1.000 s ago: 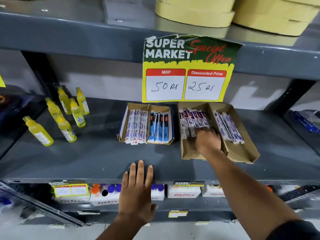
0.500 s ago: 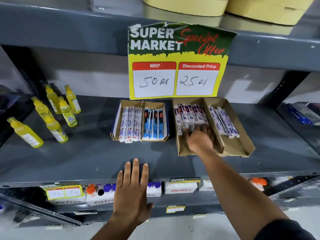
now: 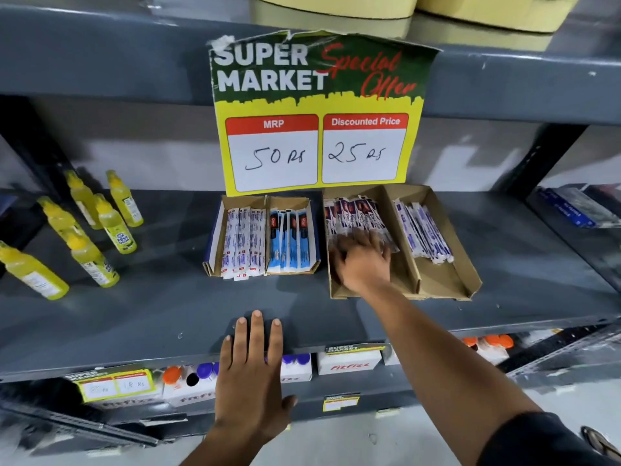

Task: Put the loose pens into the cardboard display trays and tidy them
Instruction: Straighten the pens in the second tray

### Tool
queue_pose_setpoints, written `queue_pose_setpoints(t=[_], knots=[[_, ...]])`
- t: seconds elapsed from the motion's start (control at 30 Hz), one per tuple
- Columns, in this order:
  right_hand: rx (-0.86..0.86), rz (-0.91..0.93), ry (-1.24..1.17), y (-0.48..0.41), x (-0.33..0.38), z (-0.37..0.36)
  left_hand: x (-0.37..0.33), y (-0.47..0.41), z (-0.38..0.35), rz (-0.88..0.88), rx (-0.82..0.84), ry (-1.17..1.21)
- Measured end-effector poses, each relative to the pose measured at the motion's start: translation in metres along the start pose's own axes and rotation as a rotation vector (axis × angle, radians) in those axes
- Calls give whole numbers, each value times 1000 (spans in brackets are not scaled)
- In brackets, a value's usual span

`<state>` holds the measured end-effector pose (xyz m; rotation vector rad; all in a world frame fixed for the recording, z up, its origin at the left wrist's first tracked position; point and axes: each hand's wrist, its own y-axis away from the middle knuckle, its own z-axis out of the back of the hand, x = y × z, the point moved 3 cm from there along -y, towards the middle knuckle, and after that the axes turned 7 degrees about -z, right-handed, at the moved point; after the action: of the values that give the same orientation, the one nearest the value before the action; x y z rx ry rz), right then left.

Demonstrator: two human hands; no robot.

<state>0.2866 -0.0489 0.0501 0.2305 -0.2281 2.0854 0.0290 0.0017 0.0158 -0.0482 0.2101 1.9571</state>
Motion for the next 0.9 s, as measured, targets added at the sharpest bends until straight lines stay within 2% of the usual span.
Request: queue_pose_setpoints(t=[0.1, 0.23, 0.3, 0.4, 0.6, 0.7, 0.77, 0.9], knots=[[69, -25, 62, -5, -4, -4, 0, -1, 1, -6, 2, -4], [37, -71, 23, -5, -2, -3, -1, 2, 4, 28, 23, -15], [-23, -32, 24, -3, -1, -2, -3, 2, 6, 14, -55, -33], [-11, 15, 116, -4, -1, -7, -3, 2, 6, 10, -57, -35], [-87, -142, 57, -7, -7, -5, -2, 0, 6, -7, -40, -64], [-64, -43, 19, -6, -6, -5, 0, 1, 3, 28, 23, -50], [-28, 56, 68, -5, -3, -7, 3, 3, -4, 40, 6, -23], [-20, 28, 47, -6, -2, -4, 2, 1, -3, -1, -65, 0]])
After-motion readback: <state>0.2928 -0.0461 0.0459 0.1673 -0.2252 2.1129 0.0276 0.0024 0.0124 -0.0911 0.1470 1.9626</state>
